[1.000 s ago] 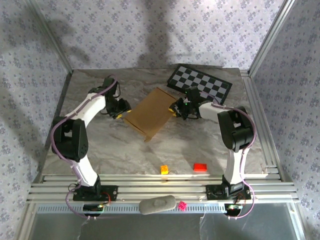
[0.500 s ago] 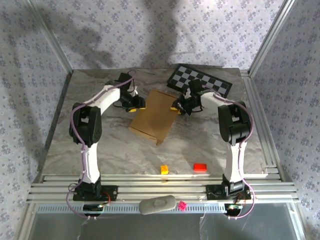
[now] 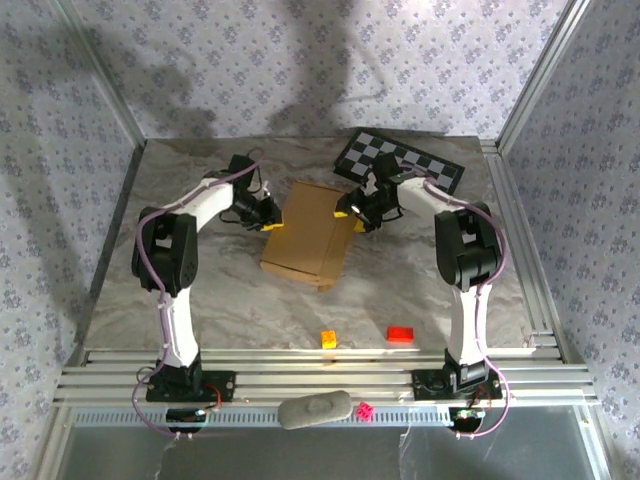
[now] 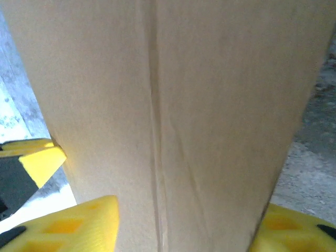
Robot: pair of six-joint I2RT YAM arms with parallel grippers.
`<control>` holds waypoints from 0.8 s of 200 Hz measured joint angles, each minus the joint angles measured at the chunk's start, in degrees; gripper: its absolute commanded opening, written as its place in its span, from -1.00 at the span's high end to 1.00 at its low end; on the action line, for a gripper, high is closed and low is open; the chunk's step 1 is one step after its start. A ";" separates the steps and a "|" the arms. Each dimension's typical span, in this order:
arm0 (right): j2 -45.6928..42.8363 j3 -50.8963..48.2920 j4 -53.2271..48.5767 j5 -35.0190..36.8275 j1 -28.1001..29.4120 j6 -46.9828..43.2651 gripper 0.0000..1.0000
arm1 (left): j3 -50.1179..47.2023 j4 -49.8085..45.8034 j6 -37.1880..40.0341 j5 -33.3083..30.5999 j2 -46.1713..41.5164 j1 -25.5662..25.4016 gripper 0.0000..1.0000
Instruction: Fold the paper box
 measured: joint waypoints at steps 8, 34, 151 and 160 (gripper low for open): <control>-0.11 0.00 -0.02 -0.04 0.24 -0.33 -0.41 | -0.57 0.17 0.02 0.50 -0.31 0.59 0.65; -0.31 -0.28 1.22 -1.66 0.50 -0.61 -0.45 | -1.53 0.17 0.46 2.05 -0.63 2.12 0.68; 1.27 -0.11 5.35 -8.15 4.07 0.79 -0.36 | -7.96 5.09 0.44 9.05 -2.56 7.65 0.84; 1.27 0.70 4.96 -7.91 4.50 0.83 -0.42 | -8.17 5.22 0.44 9.29 -2.58 7.93 0.84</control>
